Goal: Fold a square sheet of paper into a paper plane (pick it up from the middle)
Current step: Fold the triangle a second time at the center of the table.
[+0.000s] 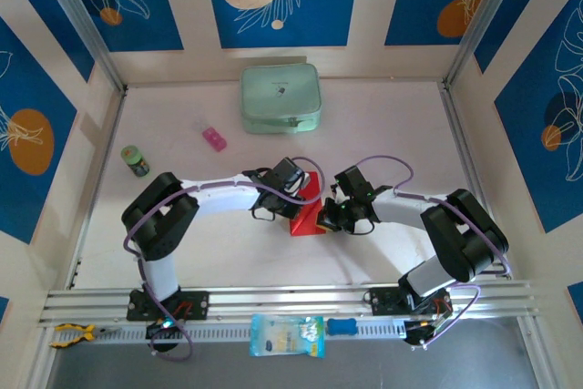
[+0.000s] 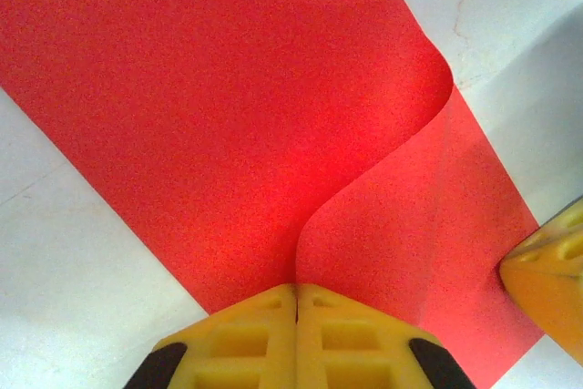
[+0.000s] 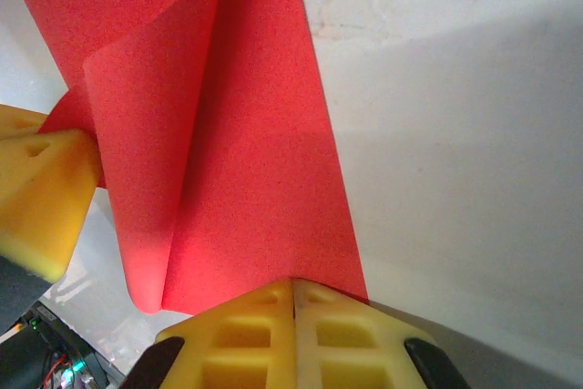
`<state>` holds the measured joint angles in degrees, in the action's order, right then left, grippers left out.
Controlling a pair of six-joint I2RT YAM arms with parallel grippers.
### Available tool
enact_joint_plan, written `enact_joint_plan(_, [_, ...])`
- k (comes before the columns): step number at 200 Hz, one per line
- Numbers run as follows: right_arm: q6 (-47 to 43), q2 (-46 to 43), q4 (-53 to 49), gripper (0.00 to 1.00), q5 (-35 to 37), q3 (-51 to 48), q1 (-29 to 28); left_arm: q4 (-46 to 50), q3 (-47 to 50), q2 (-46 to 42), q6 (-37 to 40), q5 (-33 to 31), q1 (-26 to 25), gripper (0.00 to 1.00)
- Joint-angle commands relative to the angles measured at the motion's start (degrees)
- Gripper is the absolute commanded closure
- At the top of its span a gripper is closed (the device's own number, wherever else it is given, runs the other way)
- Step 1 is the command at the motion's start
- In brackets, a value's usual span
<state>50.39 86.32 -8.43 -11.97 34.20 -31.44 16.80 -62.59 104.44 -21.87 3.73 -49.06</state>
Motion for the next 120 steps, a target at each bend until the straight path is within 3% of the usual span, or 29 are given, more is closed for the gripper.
enact_joint_plan(1, [-0.9,-0.12,-5.44,0.96,1.5,-0.18,-0.03,1.04,-0.79,0.95,1.47,-1.18,0.75,1.0])
enact_joint_plan(64, [-1.06,-0.18,-5.25,0.96,1.36,-0.33,-0.07,3.04,-2.01,0.93,1.69,-3.28,0.81,1.0])
enact_joint_plan(120, [-1.03,-0.1,-5.2,0.96,1.28,-0.31,-0.09,2.33,-2.07,1.39,2.43,-1.52,0.81,0.99])
